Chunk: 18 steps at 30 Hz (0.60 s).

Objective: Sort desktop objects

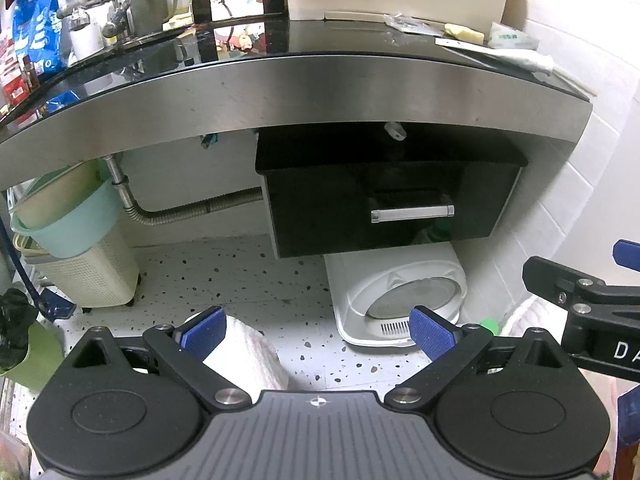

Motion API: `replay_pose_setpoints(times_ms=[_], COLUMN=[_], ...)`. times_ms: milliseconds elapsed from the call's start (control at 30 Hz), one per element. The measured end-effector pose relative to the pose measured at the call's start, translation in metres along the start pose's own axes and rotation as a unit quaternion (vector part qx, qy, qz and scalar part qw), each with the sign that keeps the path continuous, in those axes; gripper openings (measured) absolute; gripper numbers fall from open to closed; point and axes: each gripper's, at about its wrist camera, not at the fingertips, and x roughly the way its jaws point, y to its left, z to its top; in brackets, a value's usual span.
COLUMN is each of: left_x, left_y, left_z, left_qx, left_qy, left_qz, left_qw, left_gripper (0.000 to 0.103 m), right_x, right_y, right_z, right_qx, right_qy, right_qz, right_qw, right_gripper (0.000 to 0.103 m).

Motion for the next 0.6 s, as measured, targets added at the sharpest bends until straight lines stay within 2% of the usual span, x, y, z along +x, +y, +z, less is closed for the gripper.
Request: replay_pose_setpoints(times_ms=[233,400,600], left_x=[0.007,0.012,0.021], left_y=[0.000,0.004,0.008], left_z=[-0.003,-0.005,-0.009], left_qx=[0.000,-0.017,-0.016], left_qy=[-0.002,-0.003,-0.008], left_qz=[0.003,-0.018,-0.002], left_qw=[1.0000,0.9997,0.9998], left_gripper=[0.099,0.099,0.099], right_x=[-0.001,0.001,0.005], right_y=[-0.003,-0.006,-0.011], right_z=[-0.005,-0.008,-0.013], right_qx=[0.005,0.005,0.005], right_qy=[-0.020,-0.029,-0.035], right_qz=[0.005,0.001,0.004], right_qw=[1.000,1.000,0.999], right_gripper=[0.103,0.103,0.103])
